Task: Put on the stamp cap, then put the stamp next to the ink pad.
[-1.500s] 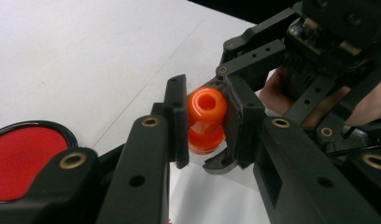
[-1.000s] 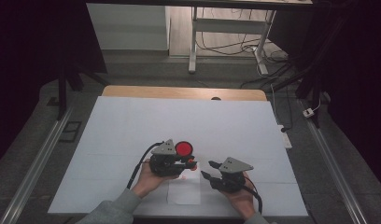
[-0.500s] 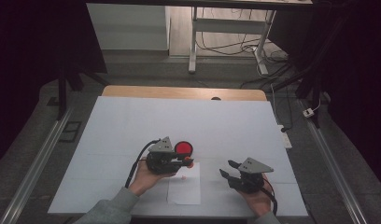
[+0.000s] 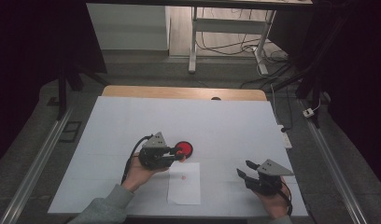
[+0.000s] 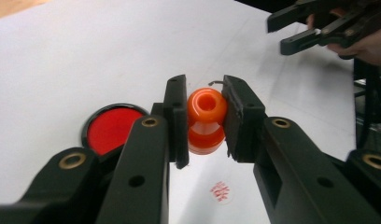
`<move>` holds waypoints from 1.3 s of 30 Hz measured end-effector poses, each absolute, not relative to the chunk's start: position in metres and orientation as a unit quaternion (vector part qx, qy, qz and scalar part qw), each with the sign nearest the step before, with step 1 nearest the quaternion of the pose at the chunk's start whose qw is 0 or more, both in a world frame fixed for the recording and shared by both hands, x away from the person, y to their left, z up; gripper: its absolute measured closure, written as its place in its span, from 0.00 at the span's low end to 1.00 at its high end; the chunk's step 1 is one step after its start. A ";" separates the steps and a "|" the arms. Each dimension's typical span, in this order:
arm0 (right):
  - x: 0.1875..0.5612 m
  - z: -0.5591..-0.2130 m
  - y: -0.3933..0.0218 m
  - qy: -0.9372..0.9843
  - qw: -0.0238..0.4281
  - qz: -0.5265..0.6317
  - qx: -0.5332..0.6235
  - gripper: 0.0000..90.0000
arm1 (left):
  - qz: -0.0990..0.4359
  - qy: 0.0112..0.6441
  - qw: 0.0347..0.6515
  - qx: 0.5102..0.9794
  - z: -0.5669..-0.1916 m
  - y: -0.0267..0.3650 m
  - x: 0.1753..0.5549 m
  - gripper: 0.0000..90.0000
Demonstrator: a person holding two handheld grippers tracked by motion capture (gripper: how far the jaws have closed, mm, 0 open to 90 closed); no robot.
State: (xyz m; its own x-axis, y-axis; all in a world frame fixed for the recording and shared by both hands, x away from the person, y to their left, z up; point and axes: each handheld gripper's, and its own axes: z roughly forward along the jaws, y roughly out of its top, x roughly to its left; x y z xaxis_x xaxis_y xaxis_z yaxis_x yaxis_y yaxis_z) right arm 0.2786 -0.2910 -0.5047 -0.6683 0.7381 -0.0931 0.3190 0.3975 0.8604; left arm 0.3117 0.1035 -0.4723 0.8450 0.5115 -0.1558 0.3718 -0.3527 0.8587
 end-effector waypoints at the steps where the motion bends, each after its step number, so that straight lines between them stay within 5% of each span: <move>1: 0.279 -0.504 -0.293 0.801 0.240 0.436 0.333 0.54 | 0.070 0.270 0.502 0.818 -0.472 0.105 0.312 0.81; 39: 0.282 -0.507 -0.303 0.799 0.241 0.431 0.343 0.54 | 0.080 0.317 0.503 0.800 -0.474 0.136 0.333 0.80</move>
